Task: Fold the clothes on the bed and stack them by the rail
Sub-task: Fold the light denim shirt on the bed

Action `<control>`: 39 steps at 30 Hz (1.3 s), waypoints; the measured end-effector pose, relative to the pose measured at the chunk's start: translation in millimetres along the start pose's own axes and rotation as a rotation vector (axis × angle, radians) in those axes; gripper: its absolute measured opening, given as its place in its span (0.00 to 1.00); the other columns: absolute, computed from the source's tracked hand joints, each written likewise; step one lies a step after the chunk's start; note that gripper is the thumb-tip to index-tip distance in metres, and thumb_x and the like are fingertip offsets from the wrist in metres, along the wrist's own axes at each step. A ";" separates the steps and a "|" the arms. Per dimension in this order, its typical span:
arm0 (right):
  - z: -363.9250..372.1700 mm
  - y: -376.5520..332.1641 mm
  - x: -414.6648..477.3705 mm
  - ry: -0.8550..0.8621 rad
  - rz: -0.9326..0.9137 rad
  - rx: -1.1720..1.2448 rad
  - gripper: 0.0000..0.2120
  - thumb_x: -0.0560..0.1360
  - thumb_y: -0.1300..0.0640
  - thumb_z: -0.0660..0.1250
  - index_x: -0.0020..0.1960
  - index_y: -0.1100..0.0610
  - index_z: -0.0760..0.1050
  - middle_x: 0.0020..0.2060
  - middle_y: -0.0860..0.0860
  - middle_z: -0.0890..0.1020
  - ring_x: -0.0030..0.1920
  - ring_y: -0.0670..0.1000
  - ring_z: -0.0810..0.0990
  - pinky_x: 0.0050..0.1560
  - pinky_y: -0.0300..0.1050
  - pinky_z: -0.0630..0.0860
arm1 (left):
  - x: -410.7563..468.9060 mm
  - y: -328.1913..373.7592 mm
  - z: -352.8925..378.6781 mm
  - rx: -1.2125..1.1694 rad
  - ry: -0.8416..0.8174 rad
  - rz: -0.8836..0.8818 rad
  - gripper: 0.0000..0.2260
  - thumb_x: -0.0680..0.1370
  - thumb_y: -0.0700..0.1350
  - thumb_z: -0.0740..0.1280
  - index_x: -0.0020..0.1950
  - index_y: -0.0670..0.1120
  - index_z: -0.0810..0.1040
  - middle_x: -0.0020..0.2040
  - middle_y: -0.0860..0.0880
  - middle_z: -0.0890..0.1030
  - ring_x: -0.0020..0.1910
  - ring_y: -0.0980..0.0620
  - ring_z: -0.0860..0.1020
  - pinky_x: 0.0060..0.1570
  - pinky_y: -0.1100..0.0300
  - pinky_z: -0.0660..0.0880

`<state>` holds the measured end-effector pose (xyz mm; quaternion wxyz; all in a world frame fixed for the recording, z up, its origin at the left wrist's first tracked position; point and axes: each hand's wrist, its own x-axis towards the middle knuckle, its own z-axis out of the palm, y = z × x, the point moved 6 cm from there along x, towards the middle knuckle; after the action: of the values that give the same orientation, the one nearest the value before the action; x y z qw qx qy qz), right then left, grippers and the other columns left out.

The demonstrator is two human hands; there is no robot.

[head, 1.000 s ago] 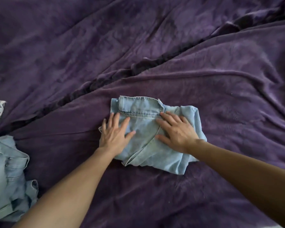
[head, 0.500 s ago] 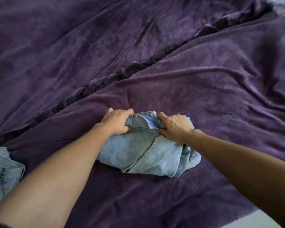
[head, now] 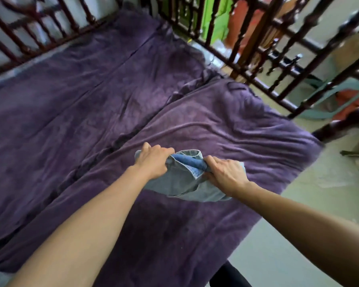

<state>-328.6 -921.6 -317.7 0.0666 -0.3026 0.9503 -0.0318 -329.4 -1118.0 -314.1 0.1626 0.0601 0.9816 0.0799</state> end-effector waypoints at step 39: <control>148.7 440.3 31.4 -0.339 0.132 -0.087 0.39 0.70 0.24 0.35 0.77 0.40 0.40 0.77 0.50 0.39 0.77 0.55 0.37 0.70 0.71 0.41 | 366.5 236.8 136.5 0.048 -0.216 -0.034 0.29 0.80 0.63 0.47 0.77 0.57 0.38 0.77 0.47 0.33 0.75 0.45 0.33 0.74 0.45 0.40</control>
<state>-583.6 -584.0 -512.5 0.2148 -0.2432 0.9436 0.0650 -607.2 -814.3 -513.4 0.2674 0.0555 0.9608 0.0469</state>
